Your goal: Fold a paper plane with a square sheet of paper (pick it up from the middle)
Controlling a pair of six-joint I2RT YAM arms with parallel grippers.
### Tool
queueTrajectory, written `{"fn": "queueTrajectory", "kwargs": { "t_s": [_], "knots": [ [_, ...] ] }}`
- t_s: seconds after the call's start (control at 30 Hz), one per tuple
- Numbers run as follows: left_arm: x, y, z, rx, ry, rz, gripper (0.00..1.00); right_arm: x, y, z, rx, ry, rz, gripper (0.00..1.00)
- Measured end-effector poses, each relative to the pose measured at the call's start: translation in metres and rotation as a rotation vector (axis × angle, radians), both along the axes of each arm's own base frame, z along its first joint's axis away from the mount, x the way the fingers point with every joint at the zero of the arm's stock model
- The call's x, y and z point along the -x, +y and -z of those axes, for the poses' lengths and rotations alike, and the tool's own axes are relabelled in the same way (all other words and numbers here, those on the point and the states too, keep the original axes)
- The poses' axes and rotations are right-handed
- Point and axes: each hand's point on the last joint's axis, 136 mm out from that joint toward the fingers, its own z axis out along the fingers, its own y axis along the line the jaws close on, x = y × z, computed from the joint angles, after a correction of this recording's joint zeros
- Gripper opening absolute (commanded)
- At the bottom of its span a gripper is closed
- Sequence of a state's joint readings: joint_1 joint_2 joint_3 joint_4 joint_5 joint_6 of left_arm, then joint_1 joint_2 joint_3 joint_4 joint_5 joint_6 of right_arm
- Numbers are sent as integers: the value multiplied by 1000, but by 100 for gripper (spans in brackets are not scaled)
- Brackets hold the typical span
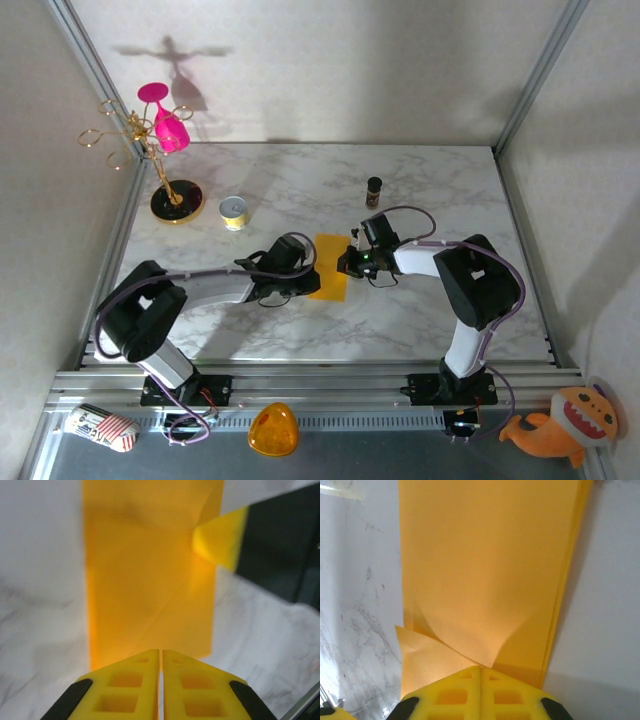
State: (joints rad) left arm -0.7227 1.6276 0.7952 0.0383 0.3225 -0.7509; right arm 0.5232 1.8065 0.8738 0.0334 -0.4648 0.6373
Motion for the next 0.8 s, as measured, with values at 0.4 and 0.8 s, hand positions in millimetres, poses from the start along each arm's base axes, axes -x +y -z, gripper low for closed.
{"fn": "queueTrajectory", "kwargs": {
  "t_s": [0.4,0.8],
  "knots": [
    [-17,1,33,-46,56,-117,0,-14,12,-20,-21,-56,-36,4],
    [-17,1,33,-41,67,-137,0,13,15,3,9,6,-65,3]
  ]
}}
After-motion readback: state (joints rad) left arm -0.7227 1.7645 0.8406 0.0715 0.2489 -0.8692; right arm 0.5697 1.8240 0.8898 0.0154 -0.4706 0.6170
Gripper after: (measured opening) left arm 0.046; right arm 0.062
